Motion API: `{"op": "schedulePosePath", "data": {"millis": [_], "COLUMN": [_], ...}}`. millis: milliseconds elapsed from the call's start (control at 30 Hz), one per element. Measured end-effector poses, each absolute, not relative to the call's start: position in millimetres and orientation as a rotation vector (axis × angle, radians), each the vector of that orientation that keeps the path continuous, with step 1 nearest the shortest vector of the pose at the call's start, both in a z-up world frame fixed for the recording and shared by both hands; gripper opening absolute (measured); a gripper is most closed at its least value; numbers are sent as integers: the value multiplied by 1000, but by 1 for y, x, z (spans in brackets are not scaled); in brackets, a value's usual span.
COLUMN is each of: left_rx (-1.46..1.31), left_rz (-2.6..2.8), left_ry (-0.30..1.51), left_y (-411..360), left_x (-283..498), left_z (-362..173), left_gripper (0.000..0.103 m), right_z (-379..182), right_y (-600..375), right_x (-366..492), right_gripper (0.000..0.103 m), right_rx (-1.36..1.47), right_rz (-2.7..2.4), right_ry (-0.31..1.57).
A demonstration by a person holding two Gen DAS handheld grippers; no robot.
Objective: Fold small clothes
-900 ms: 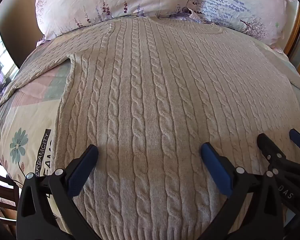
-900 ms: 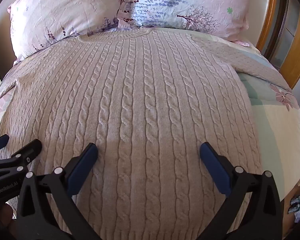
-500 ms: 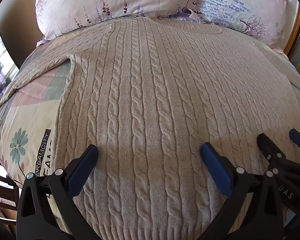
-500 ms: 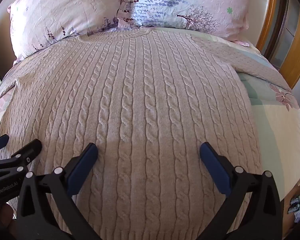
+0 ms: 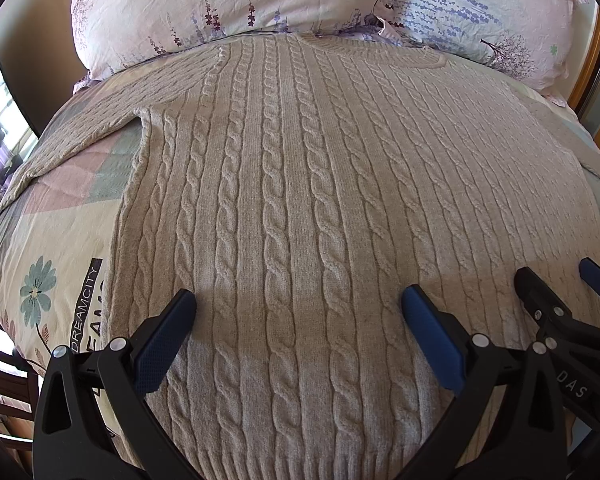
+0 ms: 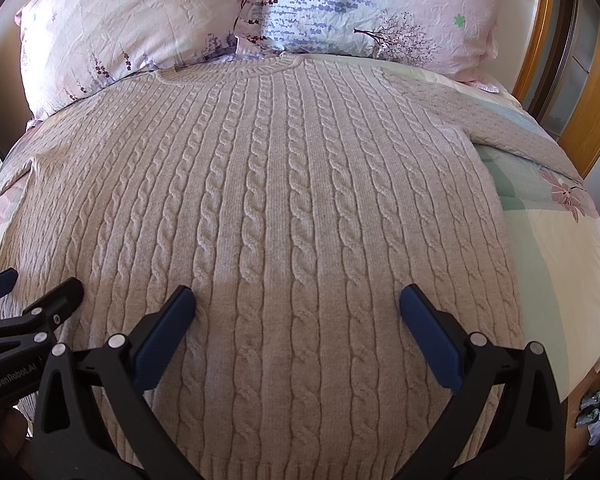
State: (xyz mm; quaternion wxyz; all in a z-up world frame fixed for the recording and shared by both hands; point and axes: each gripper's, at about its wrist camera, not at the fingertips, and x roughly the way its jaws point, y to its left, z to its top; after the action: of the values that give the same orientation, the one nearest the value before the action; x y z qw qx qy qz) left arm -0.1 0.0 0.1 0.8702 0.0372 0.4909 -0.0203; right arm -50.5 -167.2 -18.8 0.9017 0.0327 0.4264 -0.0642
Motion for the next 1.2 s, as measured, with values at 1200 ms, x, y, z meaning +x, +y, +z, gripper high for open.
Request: {"op": "schedulePosePath", "data": {"millis": [1200], "left_rx": [78], "left_rz": [-41], "left_ry": [1018], "left_y": [2], "left_x": [-2], "left_z": [0], "left_gripper": [102], "right_z": [-18], "right_y": [-167], "right_x": [-52], "right_gripper": [101], "right_rx": [67], "right_rz": [-133], "right_ry": [869]}}
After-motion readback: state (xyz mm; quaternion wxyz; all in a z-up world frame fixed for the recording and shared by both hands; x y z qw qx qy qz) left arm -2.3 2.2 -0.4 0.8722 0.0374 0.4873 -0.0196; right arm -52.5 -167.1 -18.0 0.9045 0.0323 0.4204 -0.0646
